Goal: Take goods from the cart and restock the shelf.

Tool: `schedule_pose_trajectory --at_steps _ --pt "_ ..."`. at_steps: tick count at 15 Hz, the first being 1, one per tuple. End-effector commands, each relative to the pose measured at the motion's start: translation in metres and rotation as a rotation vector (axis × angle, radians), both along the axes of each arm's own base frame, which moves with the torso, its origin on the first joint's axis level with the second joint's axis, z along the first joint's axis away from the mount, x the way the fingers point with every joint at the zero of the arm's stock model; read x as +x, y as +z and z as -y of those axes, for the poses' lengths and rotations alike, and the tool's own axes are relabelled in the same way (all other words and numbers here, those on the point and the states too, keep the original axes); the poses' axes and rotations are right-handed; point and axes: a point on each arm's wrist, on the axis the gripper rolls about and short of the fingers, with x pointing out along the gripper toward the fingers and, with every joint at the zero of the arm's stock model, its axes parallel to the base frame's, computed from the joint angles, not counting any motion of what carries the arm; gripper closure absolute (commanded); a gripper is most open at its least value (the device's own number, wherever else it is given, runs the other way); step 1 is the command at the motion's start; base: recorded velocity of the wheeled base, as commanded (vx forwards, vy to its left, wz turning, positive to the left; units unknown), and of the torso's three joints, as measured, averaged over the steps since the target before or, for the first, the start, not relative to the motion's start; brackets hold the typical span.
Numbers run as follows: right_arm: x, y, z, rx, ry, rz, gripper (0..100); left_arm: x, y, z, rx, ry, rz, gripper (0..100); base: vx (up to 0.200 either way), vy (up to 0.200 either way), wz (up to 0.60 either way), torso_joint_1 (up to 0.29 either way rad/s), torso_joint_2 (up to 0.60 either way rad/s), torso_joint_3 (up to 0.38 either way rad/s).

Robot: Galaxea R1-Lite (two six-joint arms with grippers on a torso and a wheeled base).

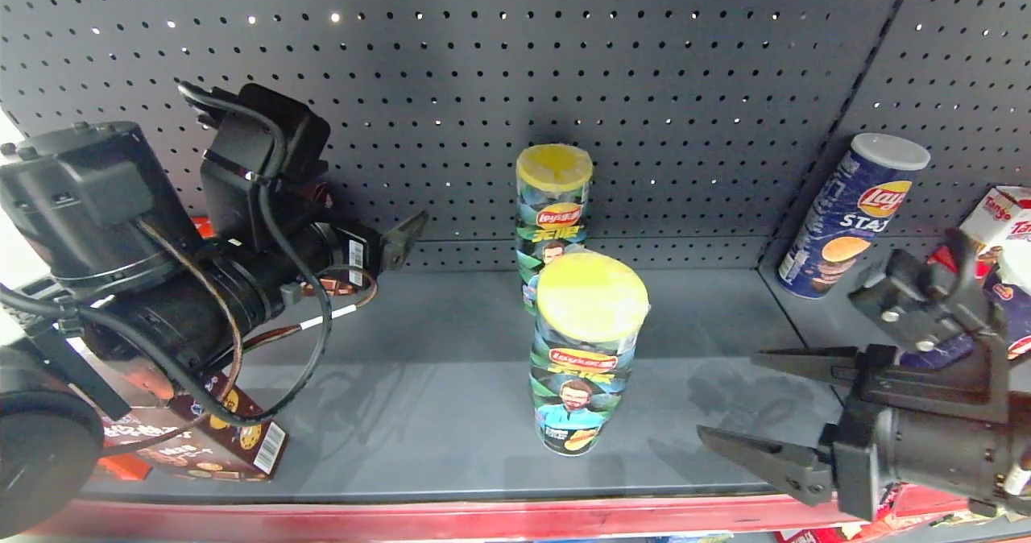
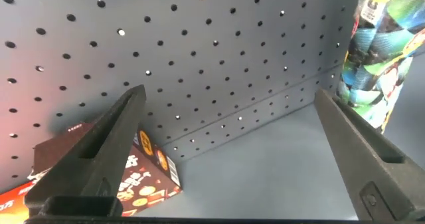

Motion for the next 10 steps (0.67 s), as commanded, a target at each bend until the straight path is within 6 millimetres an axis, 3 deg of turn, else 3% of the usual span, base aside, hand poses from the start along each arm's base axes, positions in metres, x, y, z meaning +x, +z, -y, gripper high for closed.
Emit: schedule_pose_trajectory --at_steps 1,10 --pt "0.021 -0.016 -0.019 -0.053 -0.001 -0.062 0 0.001 -0.001 0.001 0.001 0.001 -0.002 0 0.0 0.0 0.0 0.0 0.0 0.0" --pt "0.055 -0.015 -0.044 -0.064 -0.013 -0.07 0 0.005 -0.004 0.002 0.004 0.002 -0.008 0 0.0 0.0 0.0 0.0 0.0 0.0"
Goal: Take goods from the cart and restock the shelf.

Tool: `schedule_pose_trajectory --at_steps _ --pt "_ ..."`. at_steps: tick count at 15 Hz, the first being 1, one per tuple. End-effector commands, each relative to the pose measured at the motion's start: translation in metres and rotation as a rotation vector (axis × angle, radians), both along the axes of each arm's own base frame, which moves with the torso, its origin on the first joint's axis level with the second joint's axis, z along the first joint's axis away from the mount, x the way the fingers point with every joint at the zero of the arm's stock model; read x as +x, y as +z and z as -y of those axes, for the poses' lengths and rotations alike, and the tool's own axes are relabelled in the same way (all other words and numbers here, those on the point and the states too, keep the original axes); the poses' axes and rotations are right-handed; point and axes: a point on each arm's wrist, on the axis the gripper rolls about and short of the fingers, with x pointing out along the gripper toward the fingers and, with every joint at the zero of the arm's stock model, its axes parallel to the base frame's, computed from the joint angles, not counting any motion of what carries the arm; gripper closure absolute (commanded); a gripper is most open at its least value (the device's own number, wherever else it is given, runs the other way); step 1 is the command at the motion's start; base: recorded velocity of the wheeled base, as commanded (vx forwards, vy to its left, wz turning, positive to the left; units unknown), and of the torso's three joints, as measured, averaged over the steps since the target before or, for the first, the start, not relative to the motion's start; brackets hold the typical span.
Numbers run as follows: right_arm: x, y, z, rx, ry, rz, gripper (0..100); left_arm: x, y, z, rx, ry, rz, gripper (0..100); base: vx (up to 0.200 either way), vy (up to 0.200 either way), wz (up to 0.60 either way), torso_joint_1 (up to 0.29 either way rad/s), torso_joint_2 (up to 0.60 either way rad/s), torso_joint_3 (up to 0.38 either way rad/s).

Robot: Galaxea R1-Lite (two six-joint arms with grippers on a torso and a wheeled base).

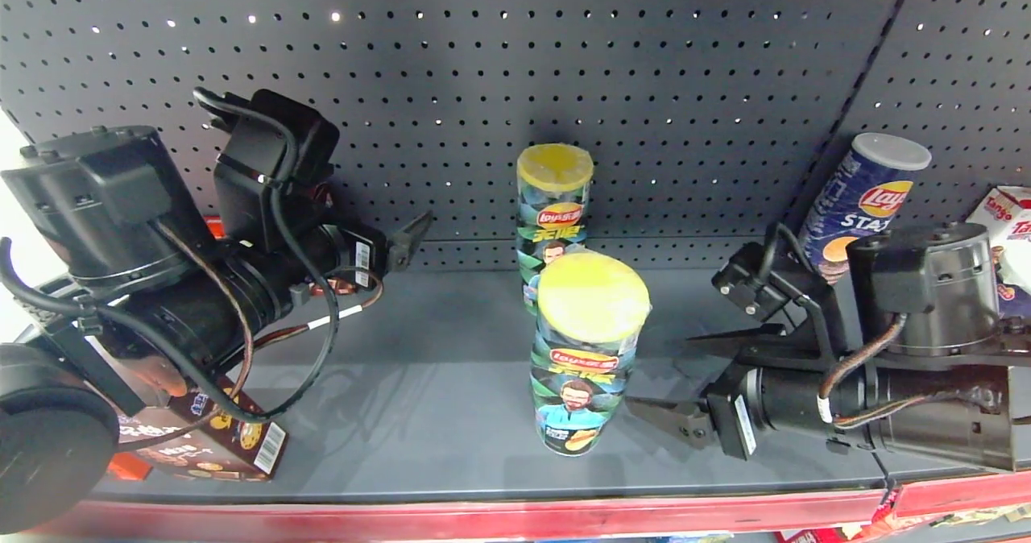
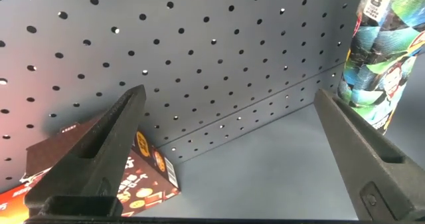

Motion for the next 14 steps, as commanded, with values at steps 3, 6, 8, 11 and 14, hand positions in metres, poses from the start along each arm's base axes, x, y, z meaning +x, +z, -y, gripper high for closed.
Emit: schedule_pose_trajectory --at_steps 3,6,8,11,14 --pt "0.011 -0.006 -0.008 -0.014 -0.001 -0.018 0 0.001 -0.001 0.0 0.001 0.002 -0.002 0 0.0 0.0 0.0 0.0 0.0 0.0" --pt "0.012 -0.006 -0.009 -0.015 -0.001 -0.017 0 0.001 -0.001 0.0 0.001 0.0 -0.002 0 0.0 0.0 0.0 0.0 0.0 0.0" --pt "0.013 -0.005 -0.01 -0.012 0.001 -0.013 0 0.001 -0.001 0.0 0.001 0.0 -0.002 0 0.0 0.0 0.0 0.0 0.0 0.0" --pt "0.017 -0.005 -0.013 -0.008 0.001 -0.006 0 0.001 -0.002 0.0 0.003 0.0 -0.006 0 0.0 0.0 0.0 0.0 0.0 0.0" --pt "0.016 0.003 -0.006 0.012 -0.02 0.021 0 -0.004 -0.004 -0.002 0.007 -0.003 -0.011 0 0.0 0.0 0.0 0.0 0.0 0.0"
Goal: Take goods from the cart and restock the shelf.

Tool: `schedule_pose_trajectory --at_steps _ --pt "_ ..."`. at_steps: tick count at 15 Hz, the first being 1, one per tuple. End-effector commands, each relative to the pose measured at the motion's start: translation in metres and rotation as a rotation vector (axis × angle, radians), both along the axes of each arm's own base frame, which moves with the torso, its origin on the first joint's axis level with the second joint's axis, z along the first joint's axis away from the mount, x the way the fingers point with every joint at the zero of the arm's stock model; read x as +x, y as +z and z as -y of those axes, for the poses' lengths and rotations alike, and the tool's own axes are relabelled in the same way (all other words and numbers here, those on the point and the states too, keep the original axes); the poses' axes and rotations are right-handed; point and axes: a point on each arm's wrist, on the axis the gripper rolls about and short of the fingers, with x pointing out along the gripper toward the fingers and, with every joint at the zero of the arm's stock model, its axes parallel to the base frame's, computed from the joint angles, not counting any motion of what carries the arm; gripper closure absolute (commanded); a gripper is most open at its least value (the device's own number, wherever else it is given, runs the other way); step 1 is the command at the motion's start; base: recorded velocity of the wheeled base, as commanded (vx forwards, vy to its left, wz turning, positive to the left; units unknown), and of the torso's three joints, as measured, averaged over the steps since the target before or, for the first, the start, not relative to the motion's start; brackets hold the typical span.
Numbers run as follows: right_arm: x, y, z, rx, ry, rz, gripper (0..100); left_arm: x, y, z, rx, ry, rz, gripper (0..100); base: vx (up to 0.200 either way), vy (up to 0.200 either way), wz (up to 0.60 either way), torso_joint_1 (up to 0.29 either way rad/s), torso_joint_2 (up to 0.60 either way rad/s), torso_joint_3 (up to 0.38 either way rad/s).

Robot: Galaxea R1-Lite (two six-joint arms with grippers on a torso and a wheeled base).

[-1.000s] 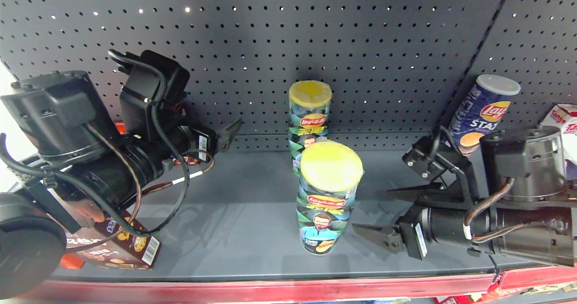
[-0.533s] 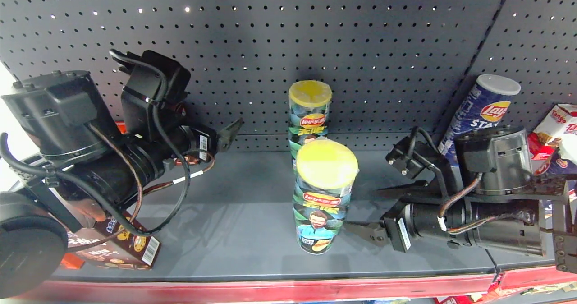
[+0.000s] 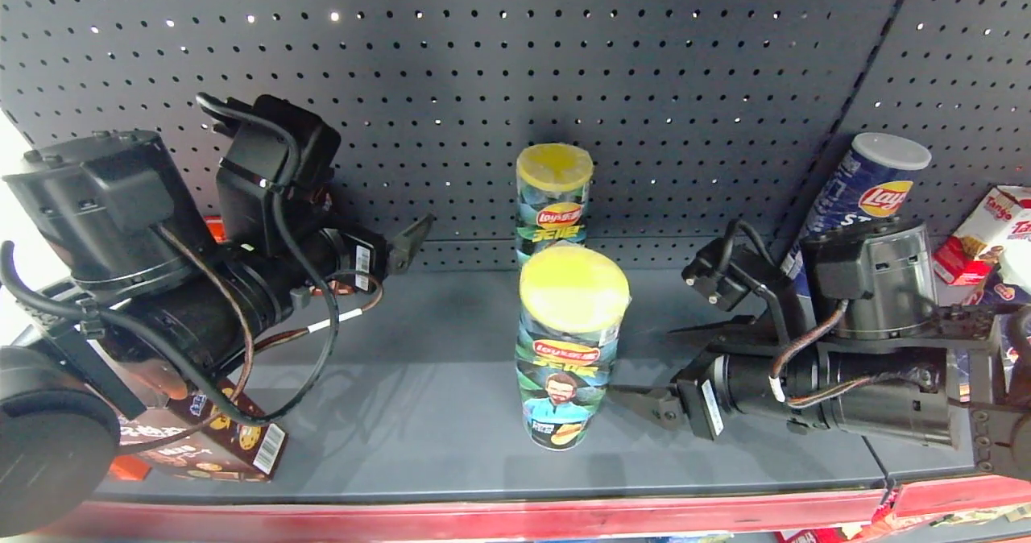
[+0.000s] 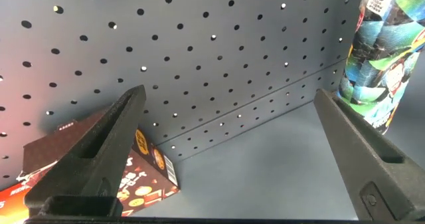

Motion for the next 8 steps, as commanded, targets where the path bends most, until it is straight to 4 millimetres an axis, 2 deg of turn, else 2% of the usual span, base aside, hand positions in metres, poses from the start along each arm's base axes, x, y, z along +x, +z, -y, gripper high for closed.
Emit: schedule_pose_trajectory --at_steps 1,4,8 --pt "-0.004 0.021 0.014 0.054 -0.033 0.071 0 -0.012 0.009 -0.004 -0.01 -0.011 0.028 0 0.0 0.0 0.0 0.0 0.0 0.0" --pt "-0.029 0.062 0.039 0.172 -0.058 0.228 0 -0.043 0.021 -0.015 -0.021 -0.059 0.078 0 0.0 0.0 0.0 0.0 0.0 0.0" --pt "-0.064 0.078 0.062 0.266 -0.062 0.388 0 -0.084 0.028 -0.024 -0.02 -0.099 0.137 0 0.0 0.0 0.0 0.0 0.0 0.0"
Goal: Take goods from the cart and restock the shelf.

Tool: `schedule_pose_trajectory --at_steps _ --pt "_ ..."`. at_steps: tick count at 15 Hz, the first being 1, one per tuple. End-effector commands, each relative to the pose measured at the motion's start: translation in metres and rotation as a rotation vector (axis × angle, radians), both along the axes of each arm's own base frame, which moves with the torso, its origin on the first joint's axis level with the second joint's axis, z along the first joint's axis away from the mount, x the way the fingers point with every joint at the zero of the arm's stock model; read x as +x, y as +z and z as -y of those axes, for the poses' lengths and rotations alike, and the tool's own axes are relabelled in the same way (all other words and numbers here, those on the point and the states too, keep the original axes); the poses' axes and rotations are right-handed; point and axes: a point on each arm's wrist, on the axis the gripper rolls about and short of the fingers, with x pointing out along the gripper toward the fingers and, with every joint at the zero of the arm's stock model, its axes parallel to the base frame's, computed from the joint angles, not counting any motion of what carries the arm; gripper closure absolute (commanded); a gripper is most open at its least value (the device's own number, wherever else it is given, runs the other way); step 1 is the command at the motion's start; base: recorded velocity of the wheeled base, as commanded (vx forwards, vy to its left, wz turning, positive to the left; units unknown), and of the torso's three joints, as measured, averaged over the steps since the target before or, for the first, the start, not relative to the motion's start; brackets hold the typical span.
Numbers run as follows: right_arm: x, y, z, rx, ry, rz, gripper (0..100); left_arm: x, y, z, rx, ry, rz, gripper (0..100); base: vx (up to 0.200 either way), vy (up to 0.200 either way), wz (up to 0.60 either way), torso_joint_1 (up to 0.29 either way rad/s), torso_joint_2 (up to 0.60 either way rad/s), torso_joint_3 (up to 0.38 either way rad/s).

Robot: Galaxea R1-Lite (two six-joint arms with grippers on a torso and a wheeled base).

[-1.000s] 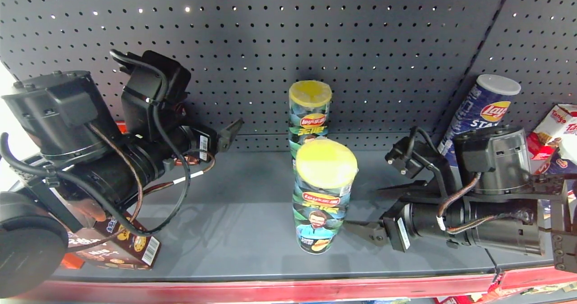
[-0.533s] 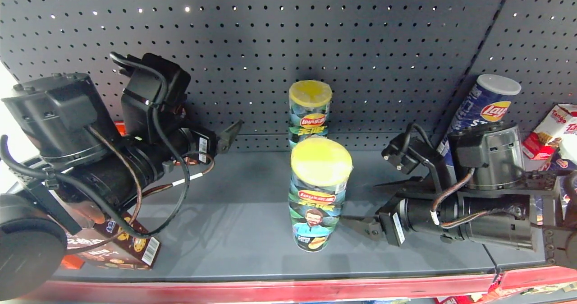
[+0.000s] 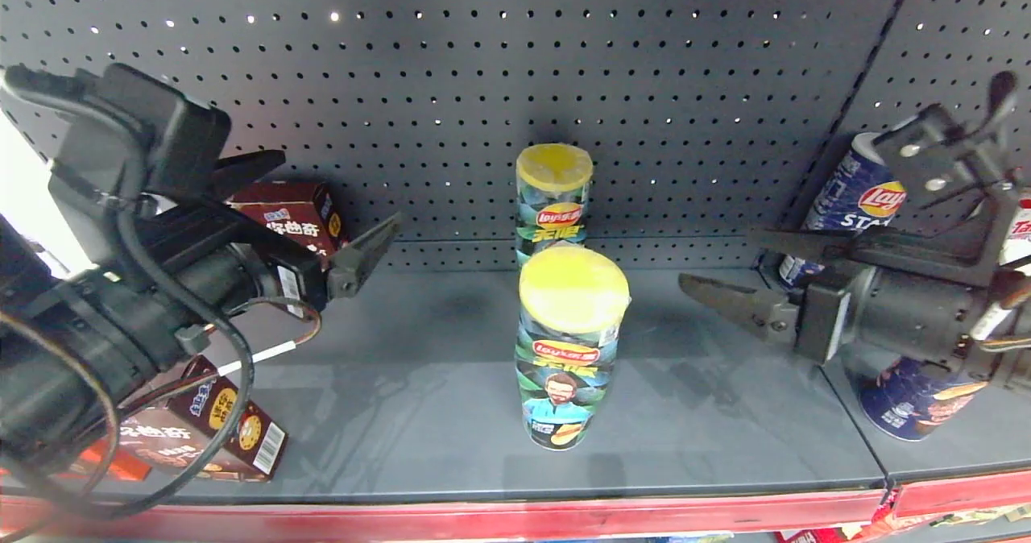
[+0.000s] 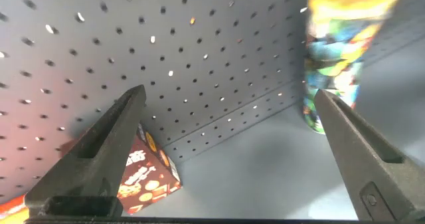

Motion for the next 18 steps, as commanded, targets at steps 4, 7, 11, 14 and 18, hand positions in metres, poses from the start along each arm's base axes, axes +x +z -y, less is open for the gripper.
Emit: schedule_pose_trajectory --at_steps 4,7,11,14,18 --pt "-0.069 0.015 0.051 0.094 -0.013 0.177 0 -0.056 0.02 -0.027 -0.072 0.015 0.129 0 0.0 0.0 0.0 0.0 0.0 0.0" --pt "-0.097 0.013 0.073 0.094 -0.028 0.182 0 -0.08 0.011 -0.041 -0.084 0.018 0.149 0 0.0 0.0 0.0 0.0 0.0 0.0" --pt "-0.135 0.011 0.1 0.107 -0.051 0.201 0 -0.112 0.008 -0.059 -0.097 0.034 0.195 0 0.0 0.0 0.0 0.0 0.0 0.0" --pt "-0.169 -0.015 0.123 0.086 -0.111 0.179 0 -0.149 -0.002 -0.078 -0.054 -0.01 0.158 0 0.0 0.0 0.0 0.0 0.0 0.0" --pt "-0.188 -0.055 0.134 0.069 -0.155 0.153 0 -0.183 -0.027 -0.099 0.01 -0.012 0.089 0 0.0 0.0 0.0 0.0 0.0 0.0"
